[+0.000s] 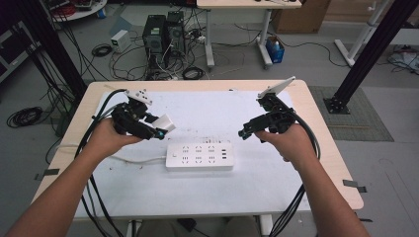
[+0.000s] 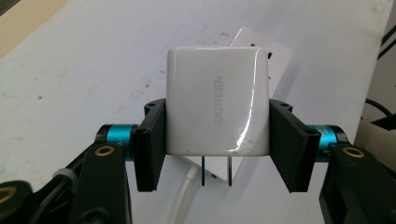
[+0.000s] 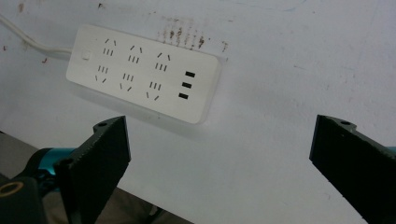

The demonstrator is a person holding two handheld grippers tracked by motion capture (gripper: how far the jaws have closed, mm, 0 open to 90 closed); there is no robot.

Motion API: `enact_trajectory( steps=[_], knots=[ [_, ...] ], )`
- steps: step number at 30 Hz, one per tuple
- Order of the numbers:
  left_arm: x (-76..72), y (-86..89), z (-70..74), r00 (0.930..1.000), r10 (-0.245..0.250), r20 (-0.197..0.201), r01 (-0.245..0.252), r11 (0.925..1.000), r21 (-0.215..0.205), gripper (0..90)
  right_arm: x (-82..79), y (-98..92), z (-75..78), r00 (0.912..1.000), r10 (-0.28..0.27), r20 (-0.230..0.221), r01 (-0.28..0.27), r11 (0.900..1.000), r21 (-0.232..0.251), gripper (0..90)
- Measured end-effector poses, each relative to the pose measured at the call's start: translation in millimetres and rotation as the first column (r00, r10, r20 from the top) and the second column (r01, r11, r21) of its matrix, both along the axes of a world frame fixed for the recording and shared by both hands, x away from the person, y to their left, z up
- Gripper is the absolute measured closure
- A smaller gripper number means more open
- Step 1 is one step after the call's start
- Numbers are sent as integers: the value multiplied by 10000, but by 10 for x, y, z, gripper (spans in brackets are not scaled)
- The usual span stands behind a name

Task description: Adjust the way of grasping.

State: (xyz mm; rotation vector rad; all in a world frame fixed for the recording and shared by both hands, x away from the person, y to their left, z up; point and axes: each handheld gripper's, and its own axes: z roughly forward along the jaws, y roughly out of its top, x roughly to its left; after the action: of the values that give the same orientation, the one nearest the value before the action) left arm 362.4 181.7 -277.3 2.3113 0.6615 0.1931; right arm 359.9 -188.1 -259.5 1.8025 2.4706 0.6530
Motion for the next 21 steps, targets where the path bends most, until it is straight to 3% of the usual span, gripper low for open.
enact_trajectory(
  steps=[4, 8, 10, 14, 16, 17, 18, 21],
  knots=[
    [-31, -11, -19, 9990, -410, 192, 415, 9988, -273, 426, 6, 33, -4, 10000, 79, -16, -79, 9999, 98, 45],
    [-79, -12, -13, 9945, -875, 573, 920, 9925, -802, 426, 1, 51, 0, 9999, 117, -92, -115, 9996, 267, 45],
    [-103, -15, -6, 9911, -1176, 624, 1247, 9841, -1267, 426, -1, 51, 3, 9999, 131, -77, -128, 9993, 365, 45],
    [-144, -32, 2, 9774, -1926, 874, 2048, 9649, -1644, 426, -3, 42, 11, 9998, 114, -152, -106, 9985, 533, 45],
    [-162, -46, 2, 9690, -2258, 1006, 2406, 9546, -1756, 426, -3, 36, 10, 9997, 96, -234, -82, 9982, 592, 45],
    [-162, -46, 2, 9690, -2258, 1006, 2406, 9546, -1756, 426, -3, 36, 10, 9997, 96, -234, -82, 9982, 592, 45],
    [-180, -64, 1, 9610, -2495, 1194, 2685, 9449, -1871, 426, -5, 33, 7, 9997, 94, -245, -78, 9977, 672, 45],
    [-181, -92, -6, 9549, -2721, 1186, 2913, 9357, -1989, 426, -9, 24, 9, 9995, 88, -305, -64, 9968, 793, 45]
  ],
)
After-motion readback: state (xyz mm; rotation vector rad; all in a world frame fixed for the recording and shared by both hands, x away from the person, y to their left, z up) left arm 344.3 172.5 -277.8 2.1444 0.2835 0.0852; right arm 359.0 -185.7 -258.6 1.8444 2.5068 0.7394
